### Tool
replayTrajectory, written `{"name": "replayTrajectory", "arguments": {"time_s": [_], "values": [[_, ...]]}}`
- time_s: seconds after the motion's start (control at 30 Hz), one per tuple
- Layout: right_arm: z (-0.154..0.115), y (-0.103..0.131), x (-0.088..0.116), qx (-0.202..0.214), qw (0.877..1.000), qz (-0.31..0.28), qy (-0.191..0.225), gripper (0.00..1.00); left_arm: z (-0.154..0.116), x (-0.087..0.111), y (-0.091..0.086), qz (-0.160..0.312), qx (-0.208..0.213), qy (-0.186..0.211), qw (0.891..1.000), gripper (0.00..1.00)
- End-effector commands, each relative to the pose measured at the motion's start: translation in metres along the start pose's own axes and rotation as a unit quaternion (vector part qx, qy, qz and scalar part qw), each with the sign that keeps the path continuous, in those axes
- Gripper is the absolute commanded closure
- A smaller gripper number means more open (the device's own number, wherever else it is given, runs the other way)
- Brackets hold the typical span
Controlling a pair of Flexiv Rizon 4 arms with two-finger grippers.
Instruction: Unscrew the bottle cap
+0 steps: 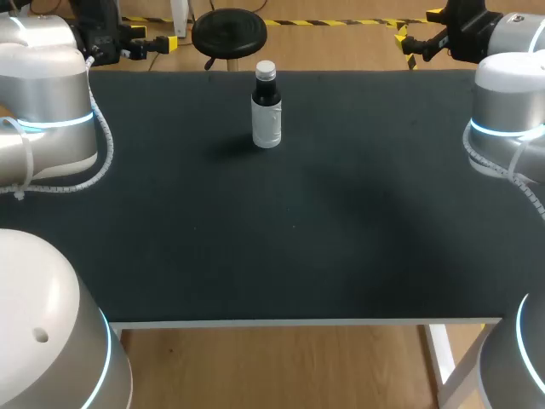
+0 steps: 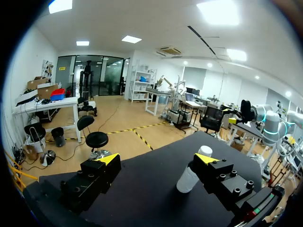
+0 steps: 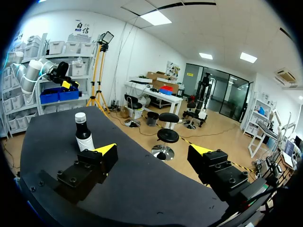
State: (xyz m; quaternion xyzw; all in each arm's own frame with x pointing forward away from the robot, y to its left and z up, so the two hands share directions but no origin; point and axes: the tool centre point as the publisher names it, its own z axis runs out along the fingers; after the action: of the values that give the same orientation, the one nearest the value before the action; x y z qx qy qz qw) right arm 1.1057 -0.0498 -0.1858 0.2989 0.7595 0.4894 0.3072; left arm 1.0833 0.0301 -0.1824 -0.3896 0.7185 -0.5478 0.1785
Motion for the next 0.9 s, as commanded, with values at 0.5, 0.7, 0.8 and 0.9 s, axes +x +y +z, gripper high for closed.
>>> {"name": "replayTrajectory", "arguments": {"time_s": [0.5, 0.7, 0.8, 0.9], "values": [[-0.001, 0.0, 0.0, 0.001, 1.0, 0.0, 0.0, 0.0, 0.0, 0.0, 0.001, 0.006, 0.001, 0.016, 1.0, 0.0], [-0.001, 0.0, 0.0, 0.001, 1.0, 0.0, 0.0, 0.0, -0.005, 0.007, 0.009, 0.06, 0.013, 0.118, 0.991, 0.0], [-0.001, 0.0, 0.0, 0.001, 1.0, 0.0, 0.0, 0.0, -0.008, 0.01, 0.012, 0.08, 0.014, 0.158, 0.984, 0.0], [-0.001, 0.0, 0.0, 0.001, 1.0, 0.0, 0.0, 0.0, 0.054, -0.032, -0.037, 0.078, -0.001, 0.191, 0.978, 0.0]]}}
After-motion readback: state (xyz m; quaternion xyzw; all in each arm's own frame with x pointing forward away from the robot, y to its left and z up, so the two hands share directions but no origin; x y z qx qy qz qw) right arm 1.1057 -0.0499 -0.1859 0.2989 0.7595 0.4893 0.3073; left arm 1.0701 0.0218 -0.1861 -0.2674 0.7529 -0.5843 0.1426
